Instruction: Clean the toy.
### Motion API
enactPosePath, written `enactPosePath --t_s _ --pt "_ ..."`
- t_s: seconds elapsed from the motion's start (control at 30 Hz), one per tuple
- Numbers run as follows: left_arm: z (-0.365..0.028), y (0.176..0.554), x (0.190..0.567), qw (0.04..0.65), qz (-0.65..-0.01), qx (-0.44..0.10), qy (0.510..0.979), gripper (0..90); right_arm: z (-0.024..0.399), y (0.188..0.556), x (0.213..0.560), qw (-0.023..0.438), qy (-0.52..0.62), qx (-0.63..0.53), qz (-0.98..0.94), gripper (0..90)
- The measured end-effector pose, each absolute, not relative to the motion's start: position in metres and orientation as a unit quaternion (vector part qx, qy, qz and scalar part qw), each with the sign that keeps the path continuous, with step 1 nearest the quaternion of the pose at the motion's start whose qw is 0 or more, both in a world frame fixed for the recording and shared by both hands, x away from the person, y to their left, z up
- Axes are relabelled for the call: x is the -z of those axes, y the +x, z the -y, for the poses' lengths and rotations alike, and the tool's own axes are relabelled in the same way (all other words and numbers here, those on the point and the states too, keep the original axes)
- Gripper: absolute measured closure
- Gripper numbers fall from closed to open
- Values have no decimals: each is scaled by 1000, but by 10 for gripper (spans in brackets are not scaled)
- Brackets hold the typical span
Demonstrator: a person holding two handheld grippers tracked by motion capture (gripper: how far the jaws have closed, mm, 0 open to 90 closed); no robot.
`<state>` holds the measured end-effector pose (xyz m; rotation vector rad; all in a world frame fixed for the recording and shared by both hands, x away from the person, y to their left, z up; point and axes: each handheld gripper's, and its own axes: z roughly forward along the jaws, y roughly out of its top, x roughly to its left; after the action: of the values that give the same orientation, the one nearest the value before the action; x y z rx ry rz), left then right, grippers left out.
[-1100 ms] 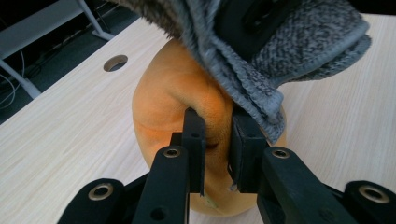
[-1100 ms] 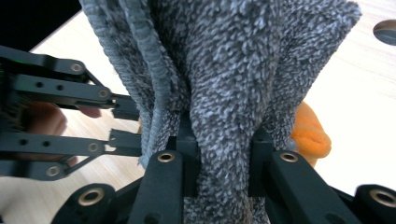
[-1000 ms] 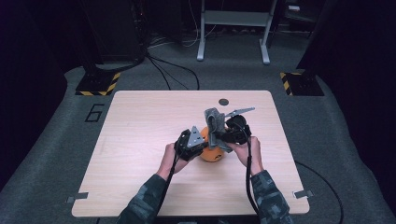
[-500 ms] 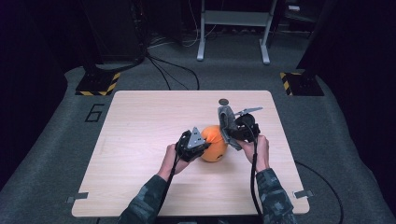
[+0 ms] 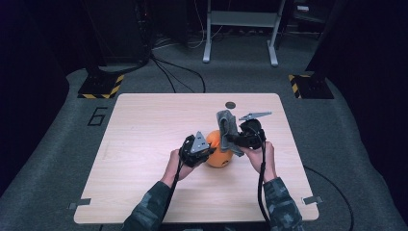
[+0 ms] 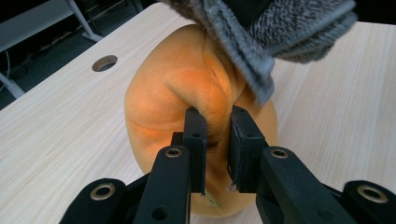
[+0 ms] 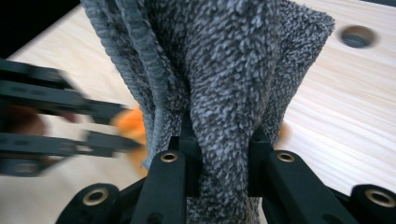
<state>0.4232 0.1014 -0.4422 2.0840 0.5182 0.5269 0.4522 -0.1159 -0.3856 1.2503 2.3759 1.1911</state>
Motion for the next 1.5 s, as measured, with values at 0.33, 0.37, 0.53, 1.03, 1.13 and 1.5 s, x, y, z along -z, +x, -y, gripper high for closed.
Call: enactPosePath --t_s 0.33,0.37,0.53,1.03,1.13,1.5 --pt "-100 422 444 447 -205 -213 844 789 105 454 392 105 410 -385 -820 760" --pt "-99 421 445 448 -203 -213 844 789 109 457 395 112 416 -379 -819 761" --pt "-97 420 445 450 -205 -212 843 788 120 462 398 129 433 -362 -815 760" --pt "-95 420 446 452 -199 -206 845 788 139 464 387 136 450 -384 -794 755" --pt "-93 419 446 454 -199 -205 844 787 126 462 379 128 432 -400 -798 754" --pt "-97 419 447 452 -197 -210 844 786 96 466 378 101 399 -419 -809 752"
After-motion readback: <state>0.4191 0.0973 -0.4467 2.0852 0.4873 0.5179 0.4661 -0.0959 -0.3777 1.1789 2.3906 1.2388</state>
